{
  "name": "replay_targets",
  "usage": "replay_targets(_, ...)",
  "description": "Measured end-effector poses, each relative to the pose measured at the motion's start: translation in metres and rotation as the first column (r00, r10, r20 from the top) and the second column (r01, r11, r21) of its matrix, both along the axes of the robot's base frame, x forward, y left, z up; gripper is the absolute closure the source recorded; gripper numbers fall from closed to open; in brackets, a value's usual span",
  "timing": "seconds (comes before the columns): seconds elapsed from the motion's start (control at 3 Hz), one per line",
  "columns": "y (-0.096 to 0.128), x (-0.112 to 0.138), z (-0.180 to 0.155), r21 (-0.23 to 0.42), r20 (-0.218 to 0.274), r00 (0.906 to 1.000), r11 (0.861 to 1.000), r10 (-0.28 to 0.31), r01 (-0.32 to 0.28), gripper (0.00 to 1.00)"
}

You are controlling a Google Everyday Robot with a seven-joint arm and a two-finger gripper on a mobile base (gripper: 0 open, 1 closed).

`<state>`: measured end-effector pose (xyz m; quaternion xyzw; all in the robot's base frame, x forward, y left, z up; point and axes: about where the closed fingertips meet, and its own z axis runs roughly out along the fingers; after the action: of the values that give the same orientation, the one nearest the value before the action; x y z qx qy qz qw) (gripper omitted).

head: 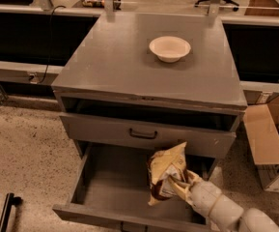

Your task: Pick brown chip bag from middle drawer and place on counter

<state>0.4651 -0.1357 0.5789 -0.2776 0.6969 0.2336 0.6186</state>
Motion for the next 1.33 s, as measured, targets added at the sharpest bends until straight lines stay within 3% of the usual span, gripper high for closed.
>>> replay_targets(0.33,-0.015,-0.045,0.06,0.035,0.113,0.9928,0.998,0.04,-0.044,1.0)
replay_targets(0.67,-0.028,-0.077,0.107,0.061,0.144,0.9847,0.992,0.098,-0.108,1.0)
replay_targets(1.0,-0.044,-0.078,0.171,0.055,0.071,0.9815,0.982,0.178,-0.182,1.0)
replay_targets(1.33,-0.065,-0.065,0.255,-0.011,0.0,0.9741,0.974,0.226,-0.226,1.0)
